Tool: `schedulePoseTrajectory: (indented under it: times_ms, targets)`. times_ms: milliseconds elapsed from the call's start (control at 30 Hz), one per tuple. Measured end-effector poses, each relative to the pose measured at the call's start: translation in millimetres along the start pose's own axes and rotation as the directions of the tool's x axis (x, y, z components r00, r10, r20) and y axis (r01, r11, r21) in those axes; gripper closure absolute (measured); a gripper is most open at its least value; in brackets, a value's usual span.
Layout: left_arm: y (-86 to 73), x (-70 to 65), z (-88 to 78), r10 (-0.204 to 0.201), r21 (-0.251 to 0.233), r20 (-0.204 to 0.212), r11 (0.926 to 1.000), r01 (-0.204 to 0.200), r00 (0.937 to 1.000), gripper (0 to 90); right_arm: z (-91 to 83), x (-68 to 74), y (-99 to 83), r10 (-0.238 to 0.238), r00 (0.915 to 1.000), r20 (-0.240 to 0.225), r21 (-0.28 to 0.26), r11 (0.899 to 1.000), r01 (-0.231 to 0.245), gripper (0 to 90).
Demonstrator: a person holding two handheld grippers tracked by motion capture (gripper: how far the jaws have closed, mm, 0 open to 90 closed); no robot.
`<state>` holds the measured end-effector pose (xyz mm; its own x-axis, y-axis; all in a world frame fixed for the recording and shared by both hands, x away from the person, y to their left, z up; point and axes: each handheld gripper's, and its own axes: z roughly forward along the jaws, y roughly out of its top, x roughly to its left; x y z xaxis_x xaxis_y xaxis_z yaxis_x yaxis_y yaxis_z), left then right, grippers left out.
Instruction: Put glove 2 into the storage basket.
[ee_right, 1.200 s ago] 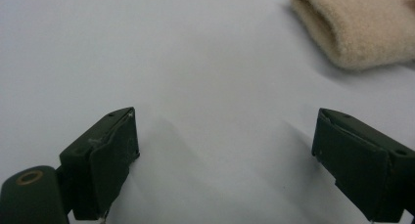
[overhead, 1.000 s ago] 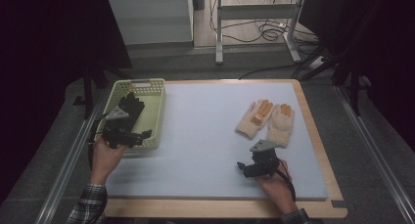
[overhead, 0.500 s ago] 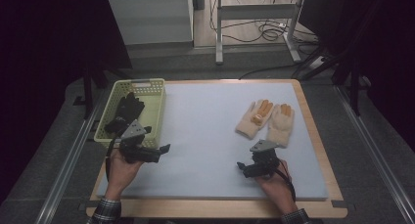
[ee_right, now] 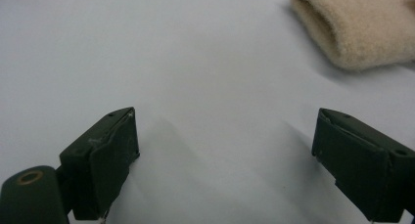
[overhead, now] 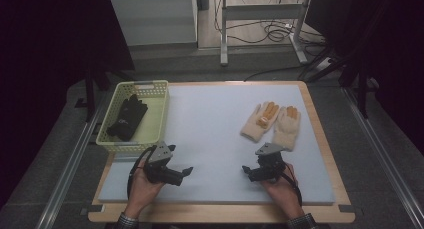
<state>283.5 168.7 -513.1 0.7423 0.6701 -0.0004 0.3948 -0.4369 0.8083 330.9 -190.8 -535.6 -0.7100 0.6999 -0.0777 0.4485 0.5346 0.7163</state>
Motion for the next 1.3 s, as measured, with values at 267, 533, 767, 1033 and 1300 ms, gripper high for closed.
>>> schedulePoseTrajectory:
  times_ms: [267, 533, 767, 1033, 1300]
  targets:
    - [-21.1, 1.9, 24.3, -0.014, 0.166, -0.047, 0.9859, 0.021, 0.9988, 0.9, 0.7, -1.8, 0.2, 0.015, 0.9998, -0.014, 0.005, 1.0, -0.015, 9.7]
    - [-26.6, 7.9, 28.0, -0.072, 0.172, -0.032, 0.9822, 0.076, 0.9969, 0.3, 1.0, -2.5, 0.8, 0.023, 0.9996, -0.017, 0.014, 1.0, -0.023, 8.9]
    - [-26.8, 8.2, 27.9, -0.069, 0.174, -0.03, 0.9821, 0.073, 0.9972, 0.3, -0.9, -4.7, 0.7, 0.028, 0.999, -0.034, -0.005, 1.0, -0.029, 16.5]
    - [-26.9, 8.2, 27.8, -0.069, 0.172, -0.031, 0.9823, 0.074, 0.9971, 0.3, -11.8, -26.2, 11.7, 0.057, 0.9984, -0.004, -0.025, 0.998, -0.057, 20.3]
    - [-27.0, 8.1, 27.8, -0.073, 0.172, -0.031, 0.9821, 0.077, 0.9968, 0.4, -26.2, -58.3, 26.8, 0.102, 0.9931, 0.057, -0.049, 0.994, -0.1, 20.2]
